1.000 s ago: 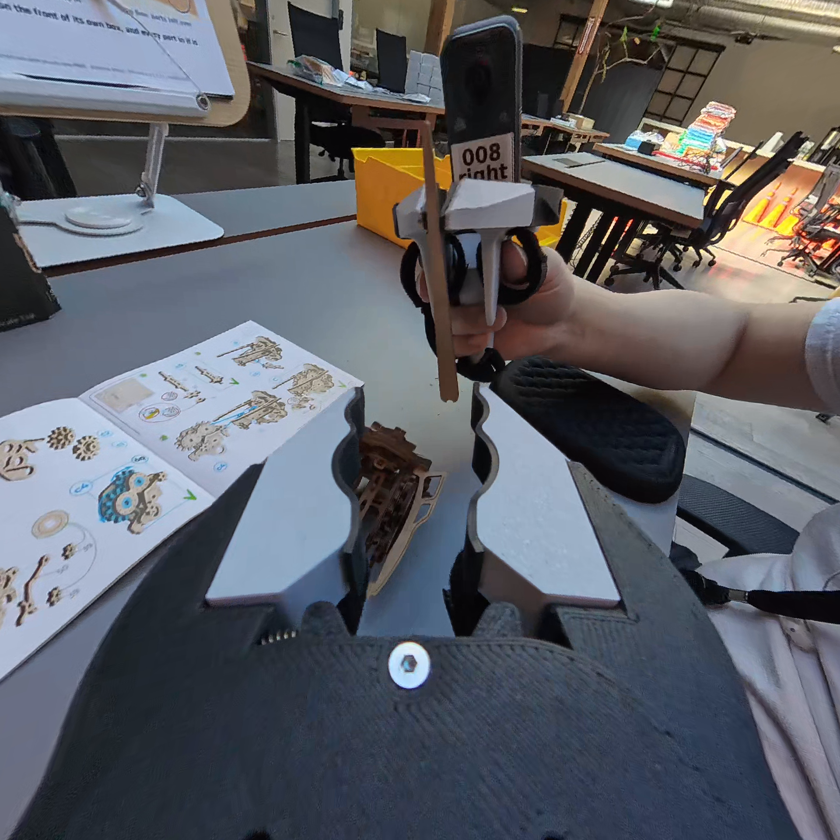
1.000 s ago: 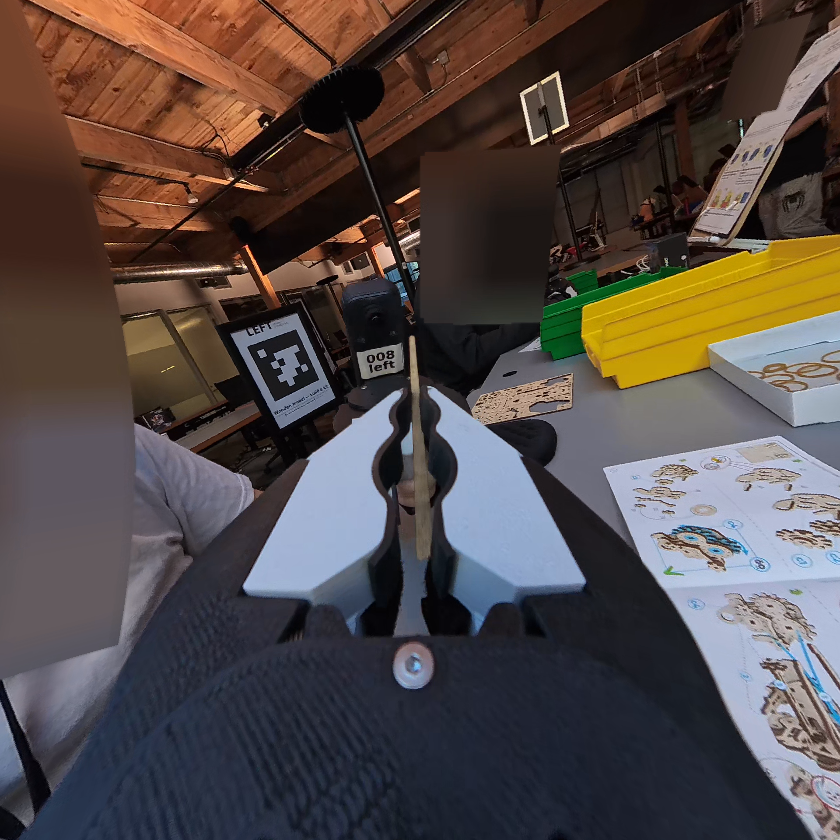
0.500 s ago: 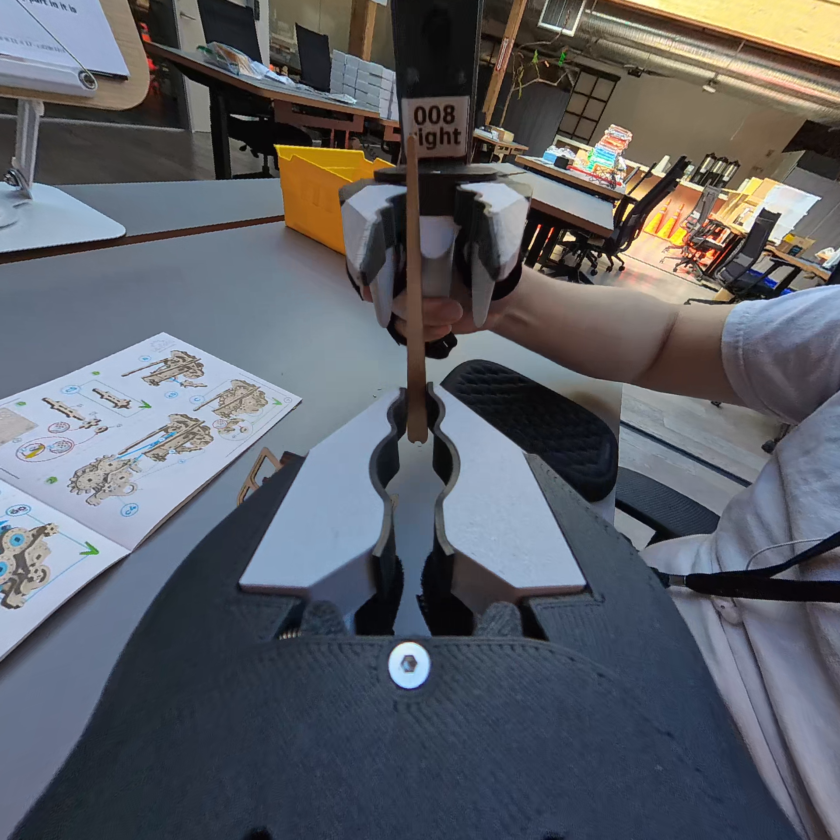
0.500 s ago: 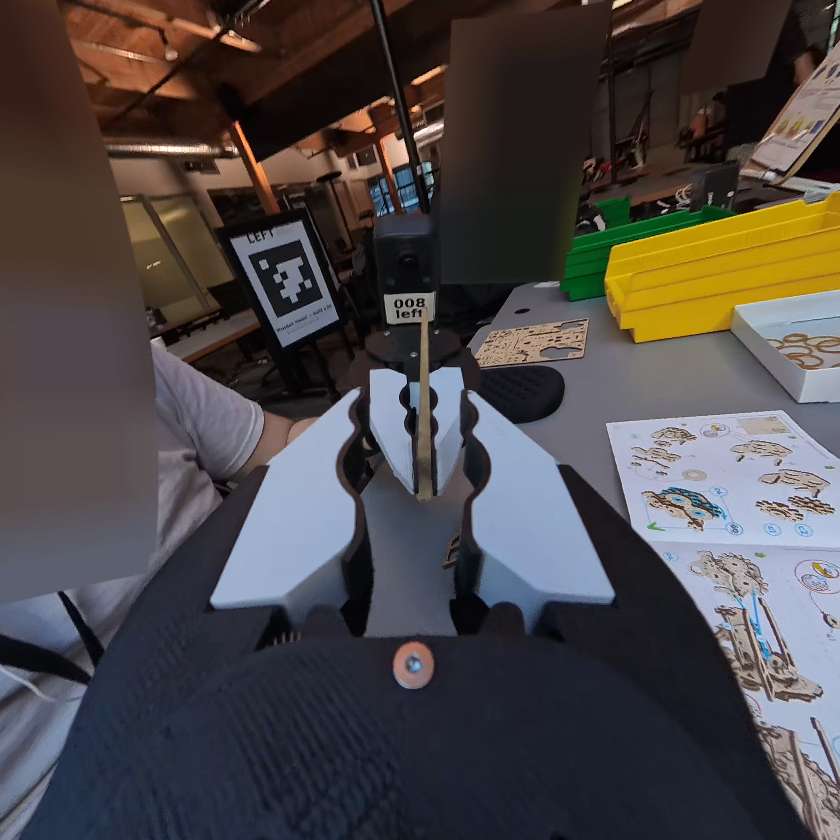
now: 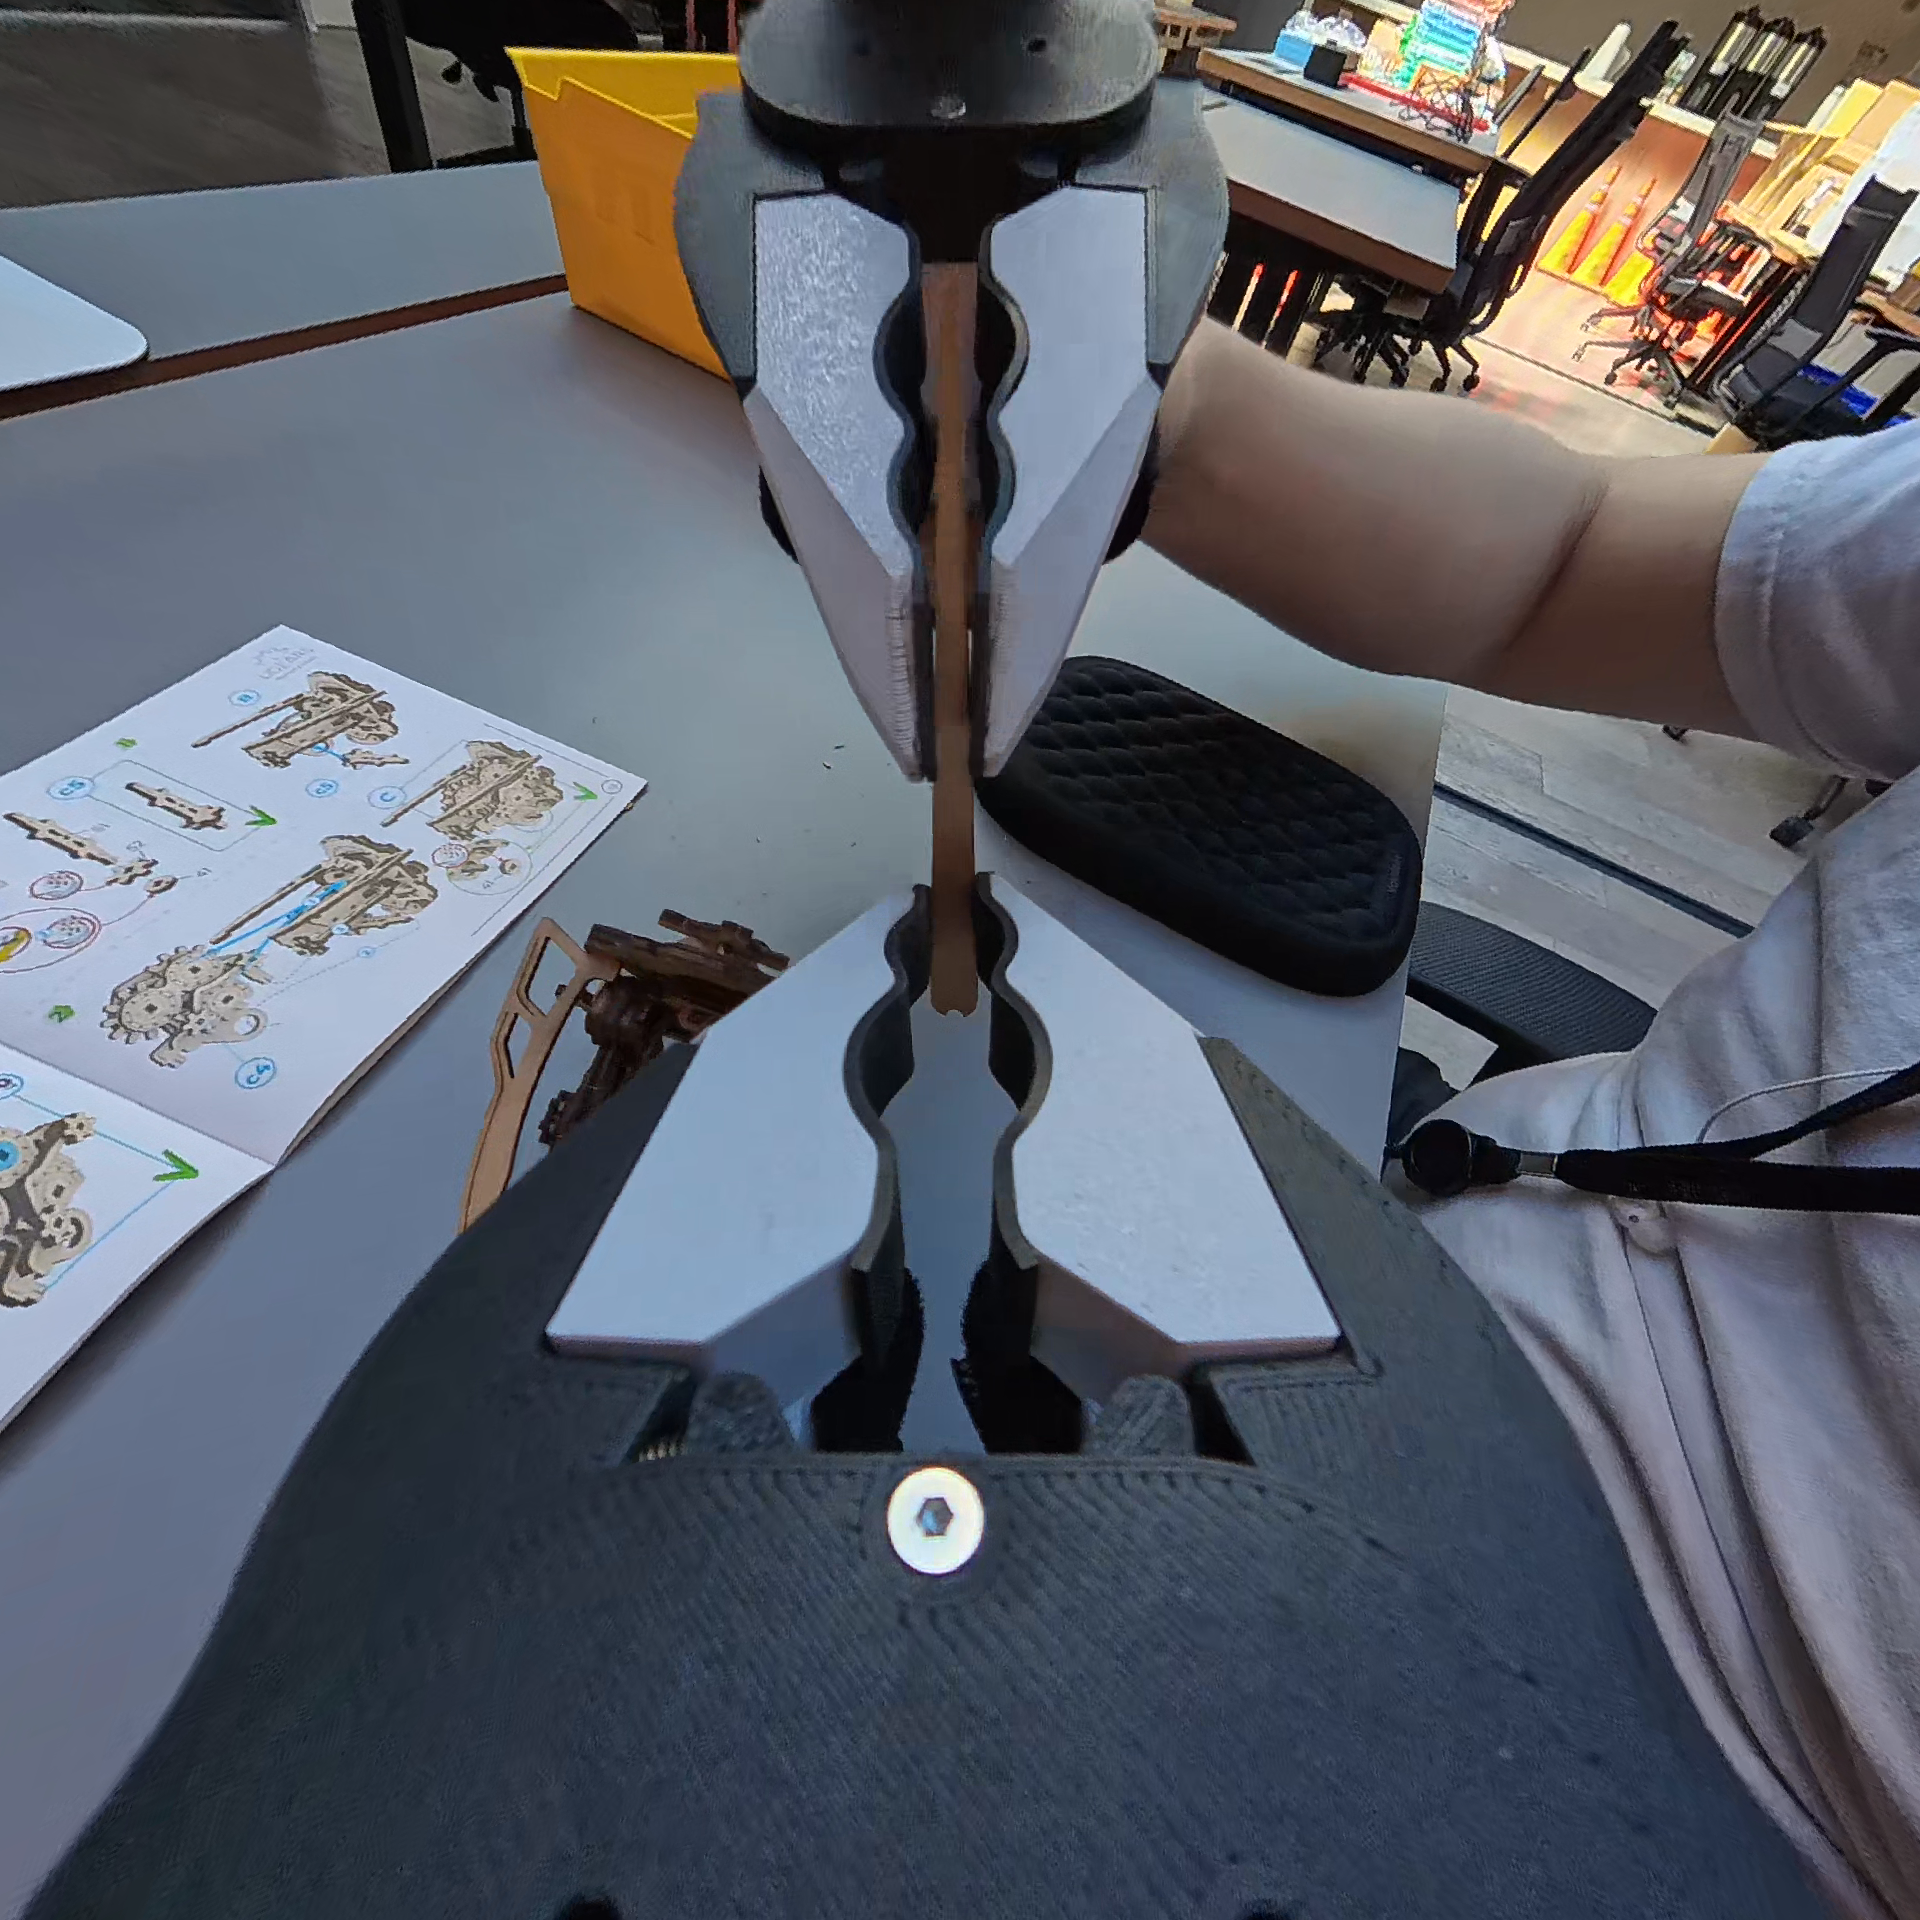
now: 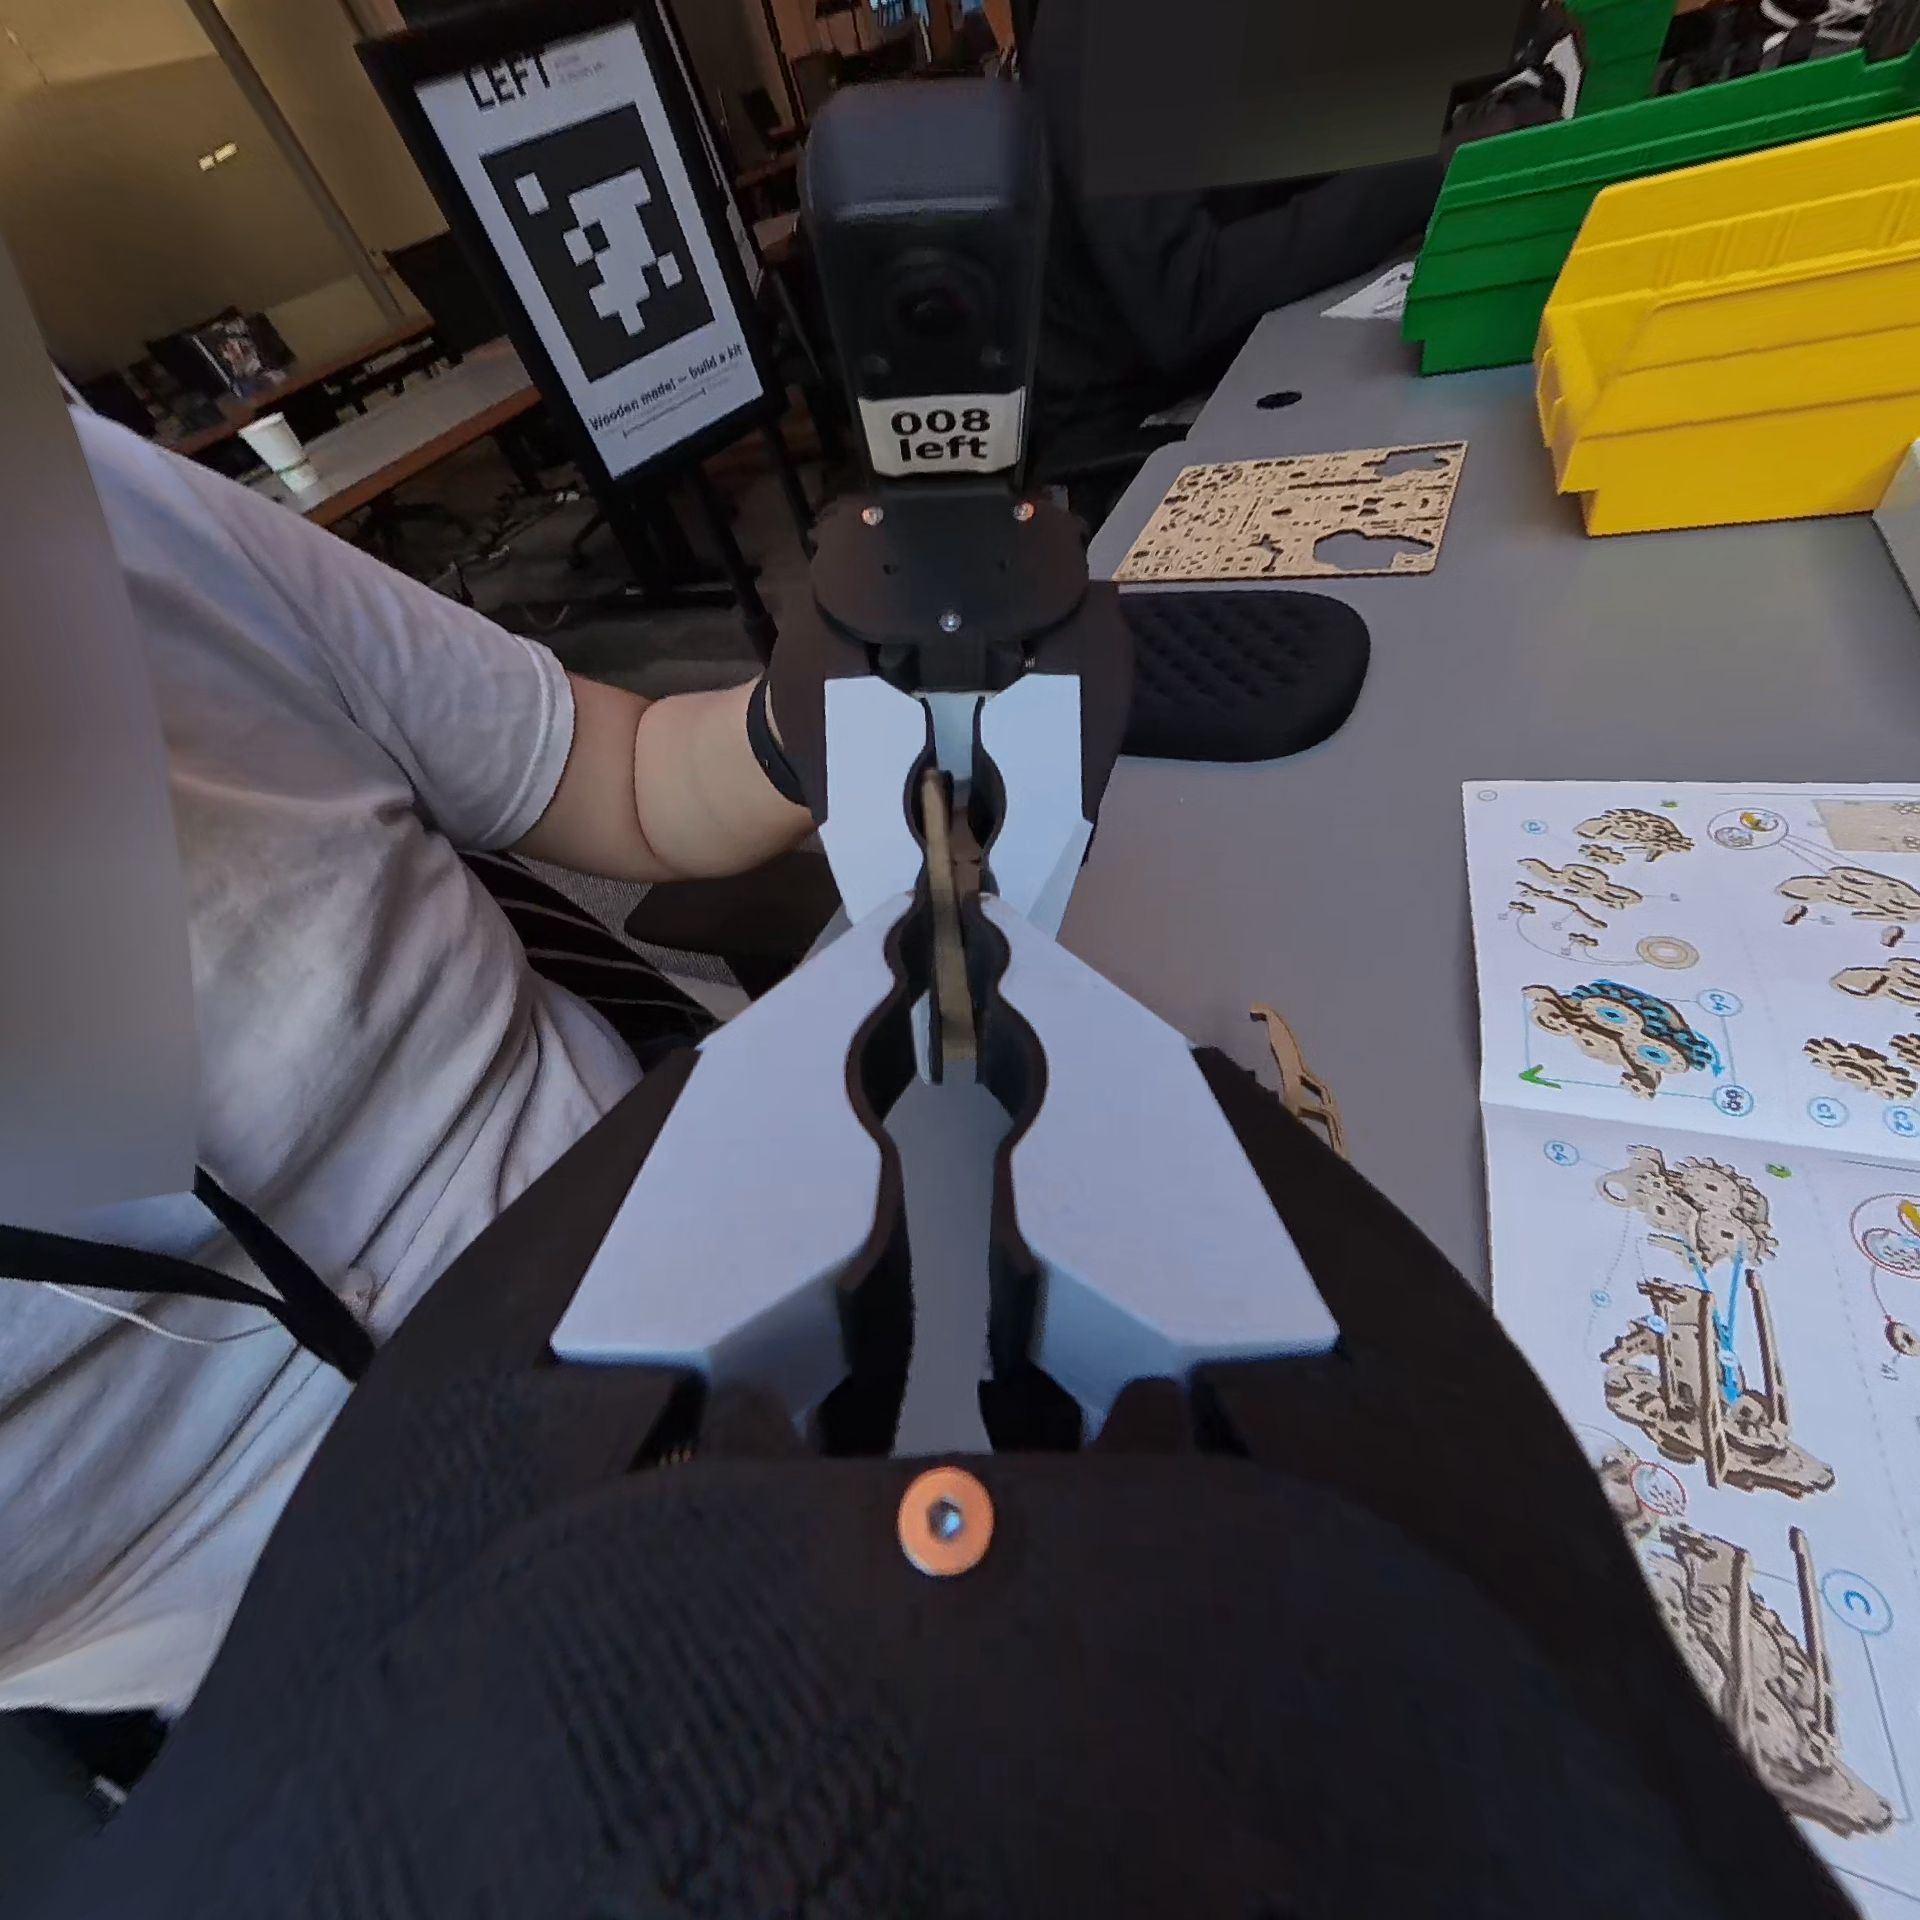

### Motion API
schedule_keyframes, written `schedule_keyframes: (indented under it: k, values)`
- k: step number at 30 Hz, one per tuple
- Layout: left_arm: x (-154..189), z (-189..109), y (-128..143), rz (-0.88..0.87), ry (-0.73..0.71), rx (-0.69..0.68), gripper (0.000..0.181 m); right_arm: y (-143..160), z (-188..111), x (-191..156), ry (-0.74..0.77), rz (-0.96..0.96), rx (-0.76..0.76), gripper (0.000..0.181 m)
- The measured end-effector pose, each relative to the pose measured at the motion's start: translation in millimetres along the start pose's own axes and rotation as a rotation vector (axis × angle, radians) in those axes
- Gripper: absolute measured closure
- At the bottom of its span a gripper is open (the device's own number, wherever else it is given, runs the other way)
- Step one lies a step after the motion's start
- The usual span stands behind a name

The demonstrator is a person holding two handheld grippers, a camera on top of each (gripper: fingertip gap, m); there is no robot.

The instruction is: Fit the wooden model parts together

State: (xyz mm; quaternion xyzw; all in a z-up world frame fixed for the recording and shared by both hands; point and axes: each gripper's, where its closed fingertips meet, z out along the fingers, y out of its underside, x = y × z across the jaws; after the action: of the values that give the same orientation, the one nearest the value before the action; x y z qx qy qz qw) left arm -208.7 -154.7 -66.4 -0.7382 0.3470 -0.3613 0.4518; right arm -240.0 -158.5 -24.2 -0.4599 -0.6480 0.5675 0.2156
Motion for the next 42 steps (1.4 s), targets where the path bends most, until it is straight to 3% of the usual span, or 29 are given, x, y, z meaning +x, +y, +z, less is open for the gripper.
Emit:
schedule_keyframes:
  k: [9, 19, 25, 27, 32, 42]
  values:
    - [7, 5, 20, 0.019, 0.016, -0.145, 0.175, 30, -2, -5, -0.023, -0.061, -0.308, 0.178]
    - [12, 9, 35, 0.035, 0.03, -0.245, 0.175, 56, 3, -11, -0.027, -0.109, -0.477, 0.177]
    - [9, 10, 34, 0.042, 0.013, -0.24, 0.175, 59, 6, -12, -0.013, -0.122, -0.495, 0.181]
    - [8, 9, 34, 0.045, 0.004, -0.234, 0.175, 60, 6, -11, -0.002, -0.119, -0.499, 0.166]
    - [7, 6, 33, 0.053, -0.011, -0.22, 0.175, 53, 4, -7, 0.046, -0.167, -0.453, 0.165]
    - [6, 4, 26, 0.068, -0.032, -0.198, 0.175, 58, 8, -4, 0.061, -0.143, -0.46, 0.176]
